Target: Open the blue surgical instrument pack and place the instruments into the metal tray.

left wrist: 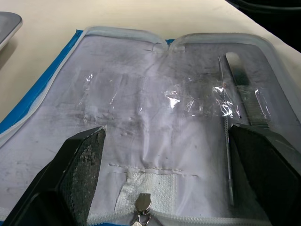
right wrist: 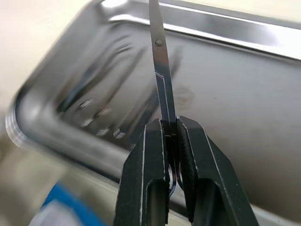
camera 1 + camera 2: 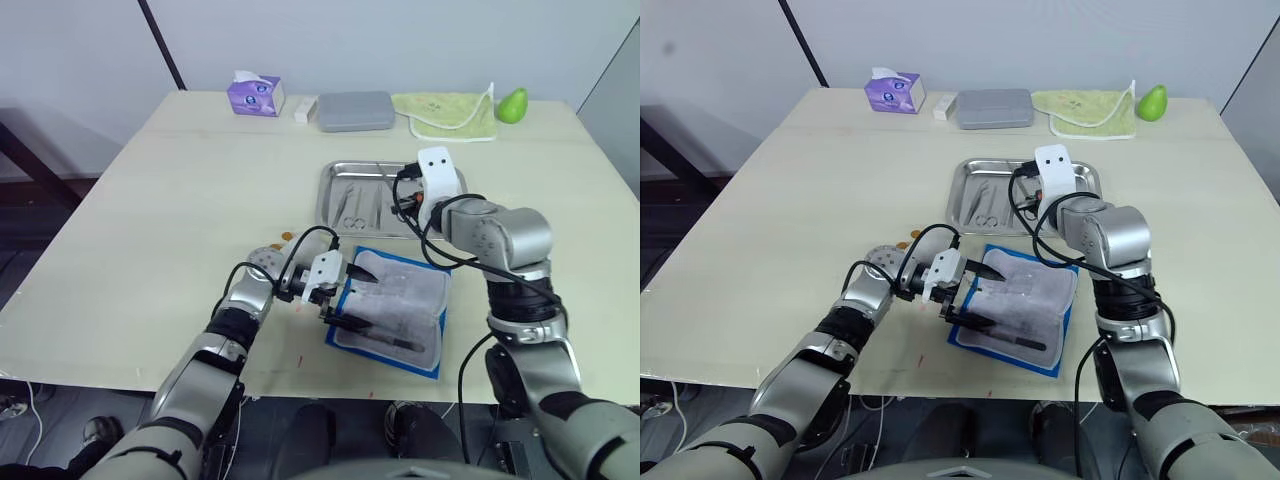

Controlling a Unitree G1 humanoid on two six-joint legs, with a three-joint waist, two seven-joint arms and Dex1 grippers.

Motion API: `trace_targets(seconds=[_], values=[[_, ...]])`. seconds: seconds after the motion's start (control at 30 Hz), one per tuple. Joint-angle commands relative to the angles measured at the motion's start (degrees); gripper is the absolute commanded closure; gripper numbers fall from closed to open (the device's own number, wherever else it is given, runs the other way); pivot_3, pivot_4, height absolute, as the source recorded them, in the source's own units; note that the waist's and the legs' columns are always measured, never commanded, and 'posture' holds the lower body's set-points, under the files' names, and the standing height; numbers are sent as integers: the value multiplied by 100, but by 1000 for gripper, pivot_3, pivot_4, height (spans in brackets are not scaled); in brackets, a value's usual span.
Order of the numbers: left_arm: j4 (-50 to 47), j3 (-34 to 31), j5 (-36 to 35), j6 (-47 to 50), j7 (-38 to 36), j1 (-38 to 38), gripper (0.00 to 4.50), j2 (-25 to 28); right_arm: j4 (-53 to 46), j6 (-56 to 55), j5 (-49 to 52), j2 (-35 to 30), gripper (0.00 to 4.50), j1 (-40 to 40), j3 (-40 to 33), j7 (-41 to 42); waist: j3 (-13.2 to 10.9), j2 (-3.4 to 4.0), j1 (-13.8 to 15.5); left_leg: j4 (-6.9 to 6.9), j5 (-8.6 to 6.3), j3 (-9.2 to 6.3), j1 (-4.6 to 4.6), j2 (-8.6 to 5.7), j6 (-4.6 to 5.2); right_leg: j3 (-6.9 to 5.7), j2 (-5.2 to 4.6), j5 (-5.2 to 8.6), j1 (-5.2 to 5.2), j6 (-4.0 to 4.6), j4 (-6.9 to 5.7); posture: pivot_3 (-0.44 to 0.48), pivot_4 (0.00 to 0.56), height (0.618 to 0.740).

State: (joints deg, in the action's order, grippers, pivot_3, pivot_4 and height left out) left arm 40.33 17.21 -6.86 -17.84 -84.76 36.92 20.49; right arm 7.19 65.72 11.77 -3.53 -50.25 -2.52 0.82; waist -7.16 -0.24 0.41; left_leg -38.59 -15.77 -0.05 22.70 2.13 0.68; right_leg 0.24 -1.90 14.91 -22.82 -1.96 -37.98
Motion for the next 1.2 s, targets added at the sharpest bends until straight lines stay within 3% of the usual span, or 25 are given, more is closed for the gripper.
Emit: trace_targets(seconds=[0.03,0.4,1.2], values=[[65,183,320,141,157,-215,0,21,578,-683,-167,162,4435,-310,-90,-190,-1,1,3,3,0,1,1,0,0,0,0,0,0,0,2,0,150,736],[-92,170,316,195,218,-360,0,43,2254,-1925,-464,406,4435,-658,-147,-402,-3,5,-24,7,0,3,1,0,0,8,-1,0,-1,0,4,0,150,736],[-218,140,320,387,240,-312,0,29,2332,-1938,-461,522,4435,-566,-233,-470,-8,13,-113,10,0,-9,0,0,0,13,-2,0,-4,0,4,0,150,736]])
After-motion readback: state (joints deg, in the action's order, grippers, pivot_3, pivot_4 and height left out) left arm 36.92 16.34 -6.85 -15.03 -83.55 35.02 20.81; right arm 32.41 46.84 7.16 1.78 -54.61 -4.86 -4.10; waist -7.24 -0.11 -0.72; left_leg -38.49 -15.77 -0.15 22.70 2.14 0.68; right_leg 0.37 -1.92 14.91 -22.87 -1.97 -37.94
